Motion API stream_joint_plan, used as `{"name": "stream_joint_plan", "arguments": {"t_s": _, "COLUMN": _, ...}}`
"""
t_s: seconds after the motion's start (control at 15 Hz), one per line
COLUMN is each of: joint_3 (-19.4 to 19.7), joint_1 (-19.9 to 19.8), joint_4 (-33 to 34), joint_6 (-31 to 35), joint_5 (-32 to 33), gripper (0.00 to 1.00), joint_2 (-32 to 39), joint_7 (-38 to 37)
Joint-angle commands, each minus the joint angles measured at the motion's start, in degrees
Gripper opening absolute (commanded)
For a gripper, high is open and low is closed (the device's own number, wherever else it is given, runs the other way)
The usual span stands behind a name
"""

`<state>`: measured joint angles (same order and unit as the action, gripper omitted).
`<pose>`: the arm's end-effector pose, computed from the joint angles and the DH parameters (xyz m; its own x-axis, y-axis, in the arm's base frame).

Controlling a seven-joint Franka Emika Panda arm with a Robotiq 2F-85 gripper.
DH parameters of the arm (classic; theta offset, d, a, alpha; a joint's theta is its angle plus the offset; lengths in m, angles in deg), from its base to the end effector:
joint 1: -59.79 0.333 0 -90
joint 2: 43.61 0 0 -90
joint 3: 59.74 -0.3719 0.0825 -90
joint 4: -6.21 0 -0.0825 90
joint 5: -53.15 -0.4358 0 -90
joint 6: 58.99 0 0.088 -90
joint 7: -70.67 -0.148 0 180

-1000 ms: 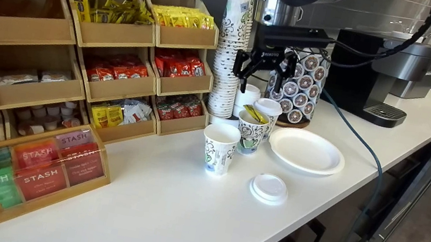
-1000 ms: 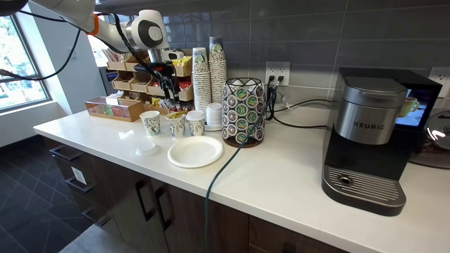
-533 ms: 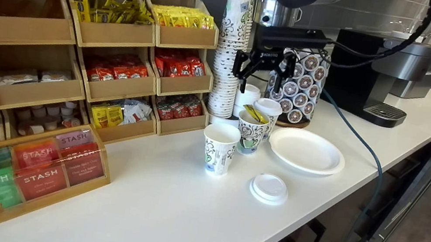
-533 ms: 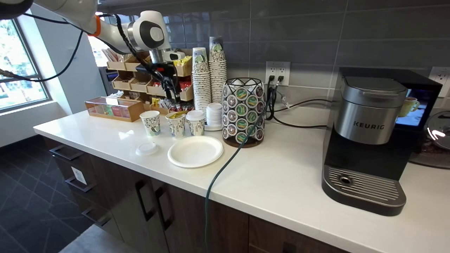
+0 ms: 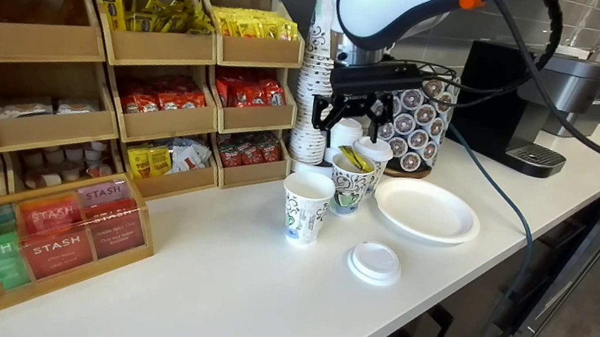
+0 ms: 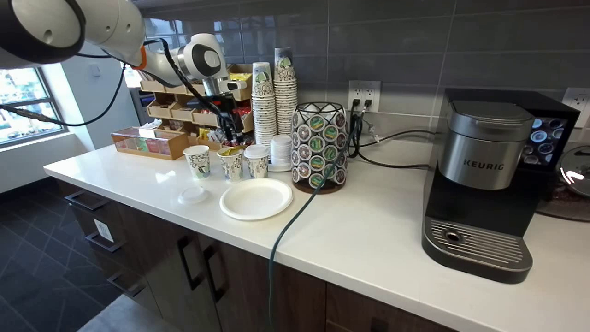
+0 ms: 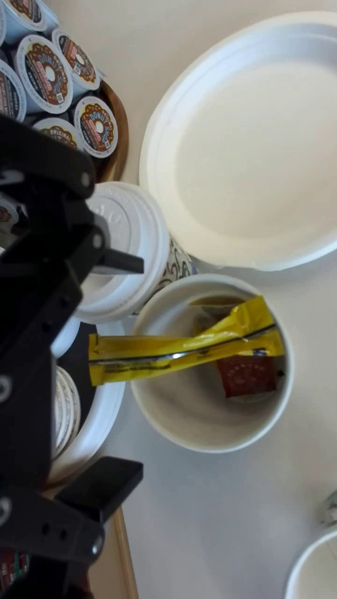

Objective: Put the yellow thing into the cup

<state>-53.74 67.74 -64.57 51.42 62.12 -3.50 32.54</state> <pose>0.8260 0.0321 0.3418 0.8509 -0.5114 0.1204 -0.5253 -0.8328 0.1750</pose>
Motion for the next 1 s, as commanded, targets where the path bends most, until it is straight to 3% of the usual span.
{"name": "stream_joint_plan", "arguments": {"t_s": 0.0, "joint_3": 1.99, "joint_1": 1.81, "joint_4": 8.81, "joint_6": -4.55, "joint_5": 2.54, "gripper": 1.00, "joint_2": 5.55, "joint_7": -2.74}}
{"name": "stream_joint_plan", "arguments": {"t_s": 0.2, "joint_3": 2.55, "joint_1": 2.35, "joint_4": 12.98, "joint_6": -7.51, "joint_5": 3.35, "gripper": 1.00, "joint_2": 8.13, "joint_7": -3.62}}
{"name": "stream_joint_plan", "arguments": {"t_s": 0.53, "joint_3": 3.51, "joint_1": 2.77, "joint_4": 18.52, "joint_6": -11.33, "joint_5": 4.75, "gripper": 0.79, "joint_2": 11.54, "joint_7": -5.17}}
{"name": "stream_joint_plan", "arguments": {"t_s": 0.93, "joint_3": 3.69, "joint_1": 2.30, "joint_4": 22.58, "joint_6": -11.72, "joint_5": 4.18, "gripper": 0.82, "joint_2": 15.23, "joint_7": -5.49}}
